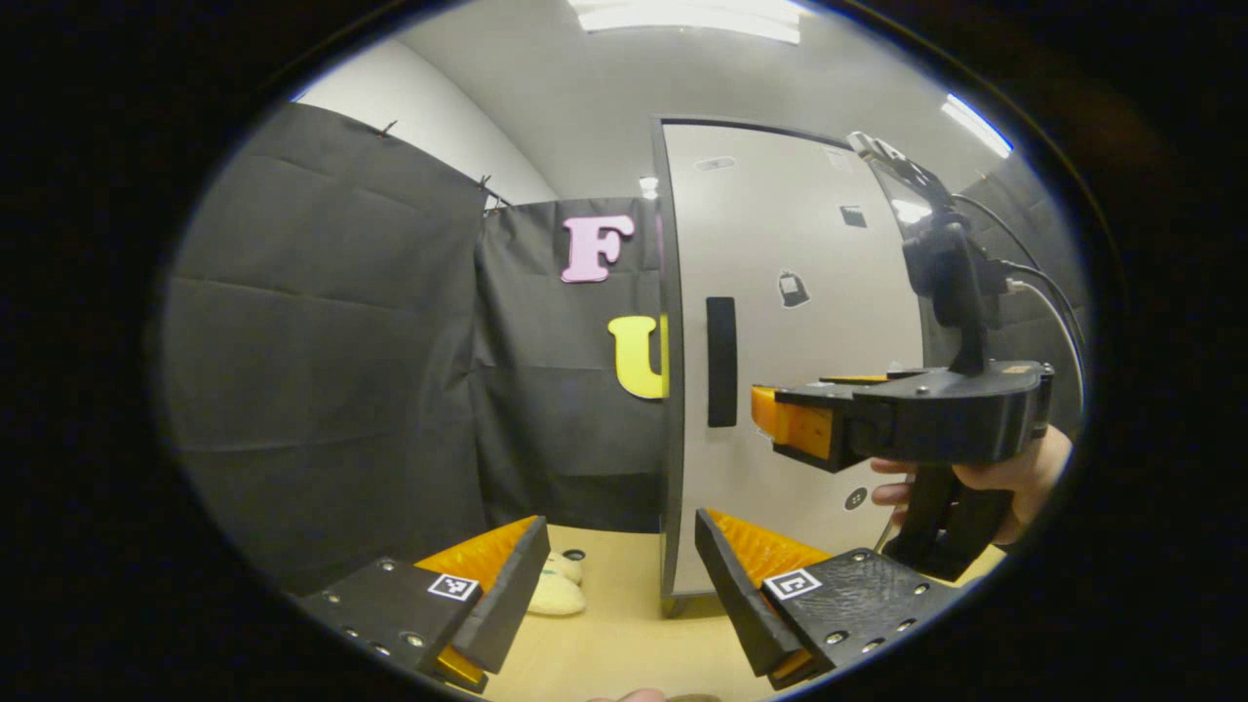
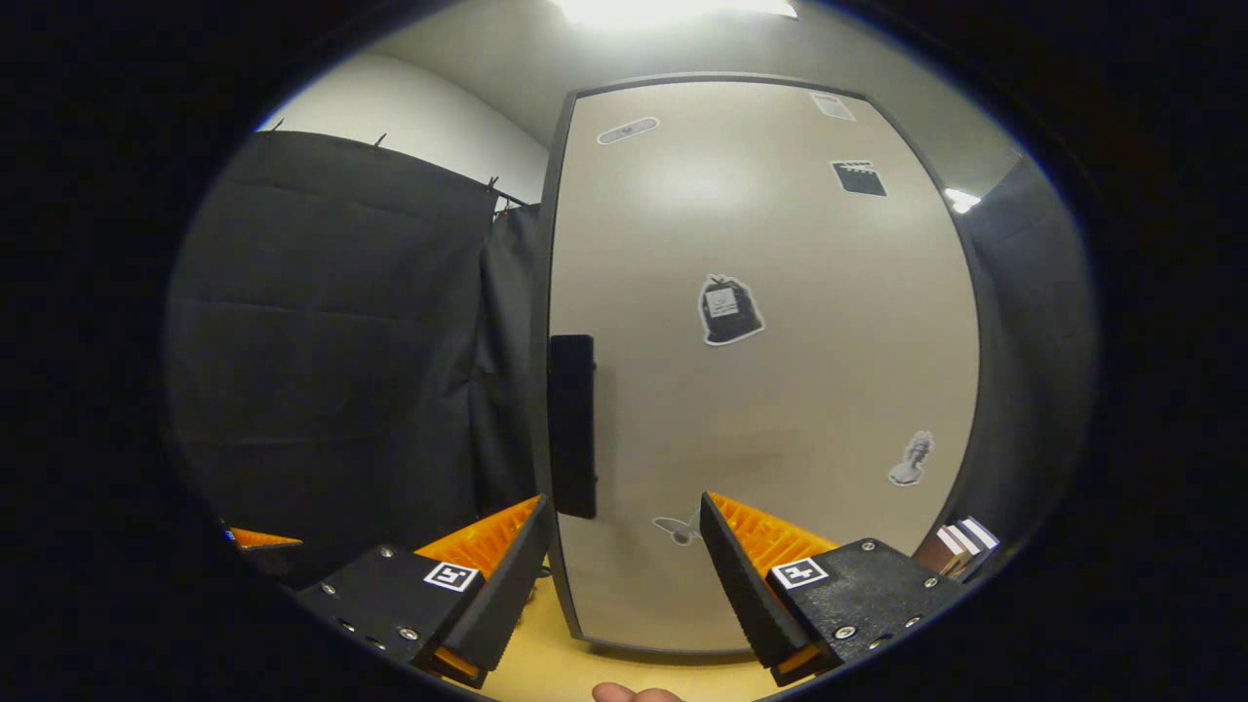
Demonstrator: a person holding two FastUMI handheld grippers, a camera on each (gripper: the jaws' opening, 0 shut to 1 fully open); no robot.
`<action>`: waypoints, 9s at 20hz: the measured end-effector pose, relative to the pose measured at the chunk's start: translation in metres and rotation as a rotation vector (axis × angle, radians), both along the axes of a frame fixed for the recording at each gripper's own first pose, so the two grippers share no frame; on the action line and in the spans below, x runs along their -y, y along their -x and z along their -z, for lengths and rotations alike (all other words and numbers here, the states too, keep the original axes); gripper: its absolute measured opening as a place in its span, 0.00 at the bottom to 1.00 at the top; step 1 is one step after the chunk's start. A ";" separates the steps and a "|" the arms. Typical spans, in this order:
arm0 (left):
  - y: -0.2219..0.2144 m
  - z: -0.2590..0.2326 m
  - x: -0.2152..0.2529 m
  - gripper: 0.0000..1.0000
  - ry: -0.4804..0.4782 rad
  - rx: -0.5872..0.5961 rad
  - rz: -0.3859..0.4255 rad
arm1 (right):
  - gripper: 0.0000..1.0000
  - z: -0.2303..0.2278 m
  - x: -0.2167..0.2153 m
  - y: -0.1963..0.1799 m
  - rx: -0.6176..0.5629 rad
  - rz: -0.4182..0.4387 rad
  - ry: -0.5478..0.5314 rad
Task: Open the cabinet door with the right hand, grasp the bottle in the cabinet with the left hand and place it on the coaster, then close the cabinet door with the right hand.
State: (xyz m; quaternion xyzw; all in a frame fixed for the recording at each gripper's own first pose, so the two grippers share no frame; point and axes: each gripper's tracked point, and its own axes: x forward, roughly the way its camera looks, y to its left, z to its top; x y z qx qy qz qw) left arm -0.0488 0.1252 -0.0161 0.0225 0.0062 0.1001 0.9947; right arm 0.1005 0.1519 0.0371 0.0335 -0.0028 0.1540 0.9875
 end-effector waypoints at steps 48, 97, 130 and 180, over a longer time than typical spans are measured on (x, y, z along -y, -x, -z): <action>0.096 -0.027 0.113 0.90 -0.066 -0.024 -0.003 | 0.24 0.003 0.009 -0.027 -0.118 -0.316 0.026; -0.312 -0.033 0.214 0.90 -0.110 0.090 0.212 | 0.87 0.025 0.150 0.040 -0.184 0.525 0.019; -0.023 -0.014 0.096 0.73 -0.048 0.063 -0.048 | 0.93 0.029 0.141 0.051 -0.090 0.380 -0.030; 0.067 0.149 0.116 0.90 -0.058 0.103 -0.030 | 0.96 0.167 0.163 0.055 -0.311 0.414 0.137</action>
